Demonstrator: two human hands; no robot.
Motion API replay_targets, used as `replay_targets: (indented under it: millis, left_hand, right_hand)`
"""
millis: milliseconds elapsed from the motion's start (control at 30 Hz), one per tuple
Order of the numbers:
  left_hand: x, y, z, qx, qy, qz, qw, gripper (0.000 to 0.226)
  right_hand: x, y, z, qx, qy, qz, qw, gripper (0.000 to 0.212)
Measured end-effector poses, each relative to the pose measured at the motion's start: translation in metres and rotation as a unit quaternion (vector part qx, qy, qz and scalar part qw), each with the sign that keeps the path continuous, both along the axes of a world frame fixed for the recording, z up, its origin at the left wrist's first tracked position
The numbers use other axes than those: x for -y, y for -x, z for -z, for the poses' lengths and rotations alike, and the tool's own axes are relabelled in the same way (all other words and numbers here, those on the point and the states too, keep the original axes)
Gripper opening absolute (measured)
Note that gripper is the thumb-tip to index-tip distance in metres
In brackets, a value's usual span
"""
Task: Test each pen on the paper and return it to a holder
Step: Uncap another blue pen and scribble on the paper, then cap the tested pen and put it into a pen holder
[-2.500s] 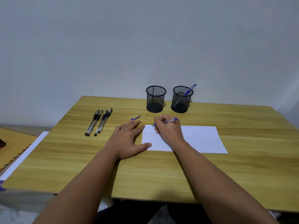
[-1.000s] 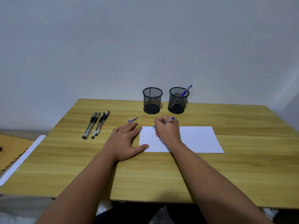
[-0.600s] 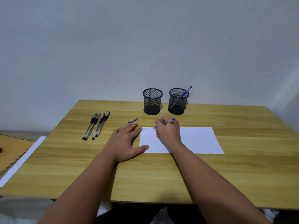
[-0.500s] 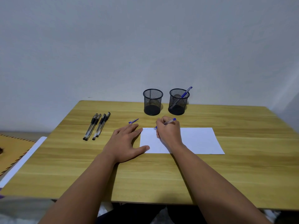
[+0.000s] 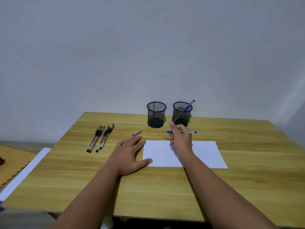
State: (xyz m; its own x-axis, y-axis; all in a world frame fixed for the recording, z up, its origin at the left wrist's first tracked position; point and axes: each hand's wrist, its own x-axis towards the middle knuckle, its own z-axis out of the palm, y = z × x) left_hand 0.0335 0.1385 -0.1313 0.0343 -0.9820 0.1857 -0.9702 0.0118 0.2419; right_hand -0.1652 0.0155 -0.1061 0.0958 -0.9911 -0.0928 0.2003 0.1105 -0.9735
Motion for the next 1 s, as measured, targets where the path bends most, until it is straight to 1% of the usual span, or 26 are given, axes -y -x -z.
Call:
replay_targets:
  millis: [67,100,167,200,233,333,367,433,500,567,667,733,867,1000]
  left_hand:
    - [-0.001,0.0,-0.001,0.003,0.001,0.001,1.0,0.095]
    - [-0.002,0.001,-0.002,0.004,0.001,0.002,1.0,0.095]
    - [-0.003,0.001,-0.006,-0.01,0.011,0.007,1.0,0.093]
    - [-0.005,0.002,-0.008,-0.026,0.025,0.009,0.999,0.089]
    - [-0.006,0.003,-0.009,-0.041,0.044,0.008,0.998,0.083]
    - [-0.007,0.003,-0.013,-0.072,0.109,-0.017,0.991,0.065]
    - [-0.004,0.002,-0.014,-0.076,0.119,-0.033,0.989,0.059]
    - [0.005,-0.001,-0.019,-0.057,0.113,-0.067,0.99,0.048]
    - [0.019,-0.005,-0.025,-0.029,0.087,-0.094,0.991,0.043]
    - [0.032,-0.008,-0.033,-0.012,0.051,-0.112,0.992,0.042]
    - [0.047,-0.014,-0.04,0.0,-0.006,-0.117,0.993,0.042]
    - [0.055,-0.016,-0.041,0.007,-0.028,-0.11,0.993,0.04]
    - [0.063,-0.016,-0.042,0.027,-0.024,-0.101,0.994,0.03]
    - [0.058,-0.018,-0.035,0.005,0.017,-0.109,0.994,0.026]
  right_hand:
    - [-0.001,0.013,-0.008,0.054,-0.011,-0.015,0.998,0.032]
    - [-0.002,0.019,-0.013,0.078,-0.016,-0.026,0.996,0.034]
    - [-0.002,0.031,-0.022,0.109,-0.034,-0.043,0.992,0.045]
    - [-0.002,0.037,-0.026,0.108,-0.039,-0.043,0.992,0.047]
    - [-0.002,0.042,-0.03,0.094,-0.035,-0.036,0.994,0.044]
    - [0.002,0.056,-0.037,0.034,0.009,-0.008,0.999,0.013]
    - [0.004,0.059,-0.039,0.022,0.023,-0.007,0.999,0.007]
    - [0.006,0.064,-0.041,0.001,0.035,-0.015,0.999,0.007]
    - [0.009,0.067,-0.043,-0.032,0.044,-0.029,0.998,0.007]
    - [0.012,0.068,-0.043,-0.071,0.058,-0.045,0.995,0.008]
    - [0.018,0.064,-0.04,-0.105,0.07,-0.063,0.99,0.005]
    - [0.021,0.062,-0.038,-0.119,0.074,-0.07,0.988,0.01]
    - [0.025,0.056,-0.033,-0.138,0.093,-0.093,0.982,0.021]
    - [0.027,0.05,-0.026,-0.171,0.144,-0.107,0.969,0.018]
